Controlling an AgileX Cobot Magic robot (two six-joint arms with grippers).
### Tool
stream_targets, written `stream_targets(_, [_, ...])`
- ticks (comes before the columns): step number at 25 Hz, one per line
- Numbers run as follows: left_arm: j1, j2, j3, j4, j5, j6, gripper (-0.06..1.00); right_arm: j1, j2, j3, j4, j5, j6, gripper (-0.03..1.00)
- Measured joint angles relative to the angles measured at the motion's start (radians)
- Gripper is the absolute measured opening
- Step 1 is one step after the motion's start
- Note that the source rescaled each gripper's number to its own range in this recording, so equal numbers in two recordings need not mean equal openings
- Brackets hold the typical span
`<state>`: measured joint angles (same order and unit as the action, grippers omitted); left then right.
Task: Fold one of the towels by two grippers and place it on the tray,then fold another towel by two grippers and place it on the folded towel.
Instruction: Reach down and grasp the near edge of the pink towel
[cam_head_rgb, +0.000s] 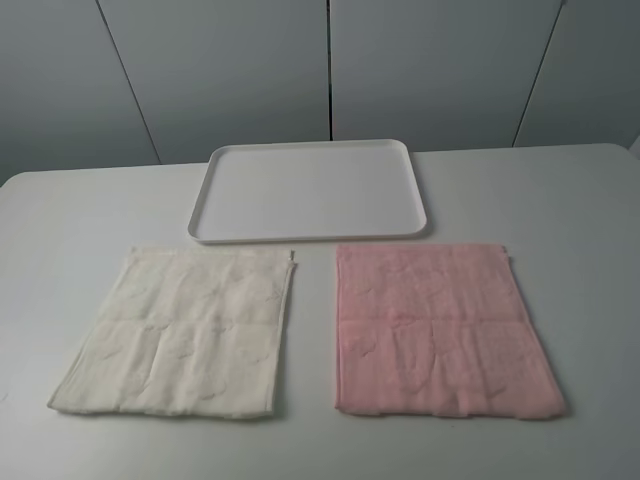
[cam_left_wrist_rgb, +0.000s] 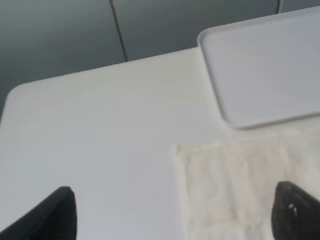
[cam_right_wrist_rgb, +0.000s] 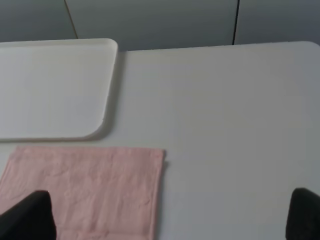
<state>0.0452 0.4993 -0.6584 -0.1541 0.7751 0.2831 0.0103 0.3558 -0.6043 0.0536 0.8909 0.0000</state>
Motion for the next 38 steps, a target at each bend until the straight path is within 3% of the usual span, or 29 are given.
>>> stream_targets(8, [-0.005, 0.456, -0.134, -0.339, -0.052, 0.404, 1.0, 0.0, 0.3, -0.071, 0.007, -0.139, -0.144, 1.0])
stream_targets(12, [-0.088, 0.624, -0.251, -0.386, -0.072, 0.531, 1.0, 0.0, 0.447, -0.098, 0.035, -0.154, -0.271, 1.0])
stream_targets(19, [-0.387, 0.904, -0.466, -0.275, -0.099, 0.58, 1.0, 0.035, 0.6, -0.107, 0.035, -0.165, -0.489, 1.0])
stream_targets(26, [-0.62, 1.201, -0.646, -0.186, -0.026, 0.58, 1.0, 0.08, 0.688, -0.107, -0.007, -0.063, -0.719, 1.0])
stream_targets(29, [-0.715, 1.296, -0.696, -0.109, 0.026, 0.58, 1.0, 0.088, 0.728, -0.105, -0.017, -0.043, -0.749, 1.0])
stream_targets(38, [-0.944, 1.447, -0.711, -0.035, 0.089, 0.58, 1.0, 0.088, 0.85, -0.103, -0.017, -0.018, -0.829, 1.0])
